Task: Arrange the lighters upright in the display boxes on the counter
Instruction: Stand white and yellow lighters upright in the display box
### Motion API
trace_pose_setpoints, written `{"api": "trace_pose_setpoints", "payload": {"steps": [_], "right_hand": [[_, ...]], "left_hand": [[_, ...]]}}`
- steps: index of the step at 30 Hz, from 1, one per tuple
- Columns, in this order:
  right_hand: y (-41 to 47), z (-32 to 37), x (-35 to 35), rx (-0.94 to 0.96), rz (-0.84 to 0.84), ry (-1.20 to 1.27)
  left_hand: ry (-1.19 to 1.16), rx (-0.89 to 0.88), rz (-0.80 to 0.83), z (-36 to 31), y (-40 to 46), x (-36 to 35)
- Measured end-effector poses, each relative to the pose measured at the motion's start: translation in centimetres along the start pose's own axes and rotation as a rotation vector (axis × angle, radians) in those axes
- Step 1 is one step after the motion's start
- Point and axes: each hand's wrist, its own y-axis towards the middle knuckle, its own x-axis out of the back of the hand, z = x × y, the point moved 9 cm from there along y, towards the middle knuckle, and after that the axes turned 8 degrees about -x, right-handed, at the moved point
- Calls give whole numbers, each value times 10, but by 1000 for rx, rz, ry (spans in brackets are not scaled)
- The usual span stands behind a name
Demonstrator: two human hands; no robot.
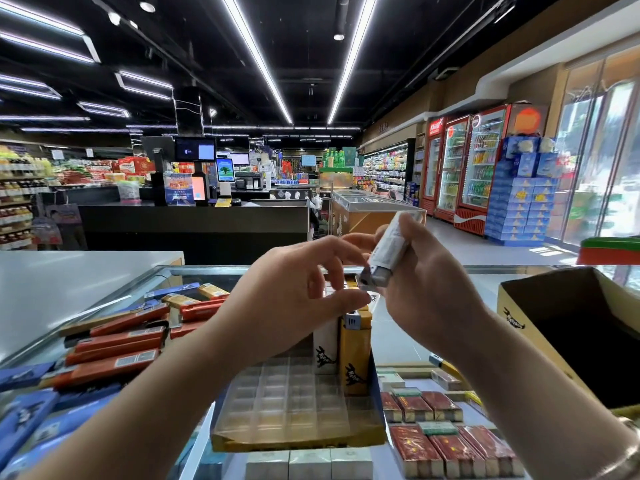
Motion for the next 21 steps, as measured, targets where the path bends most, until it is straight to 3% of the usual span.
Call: {"api": "trace_pose_setpoints", "payload": {"steps": [3,6,9,16,18,21], "right_hand": [[-4,-5,-10,-25,78,-37],[-4,-1,-12,42,68,-201],[-1,1,-5,47,23,-208],[9,-9,15,-36,-97,-441],[12,-17,20,-94,-119,-501],[13,-32,20,-183,-85,-583]], "left_hand": [[162,-110,-46,-15,1,2],[116,-165,-127,-22,-1,7],[113,-207,-265,-25,-2,19],[-121,51,-565,9,-9,63],[-227,122,-562,20,-10,70],[-403,229,-406,35,-7,67]]}}
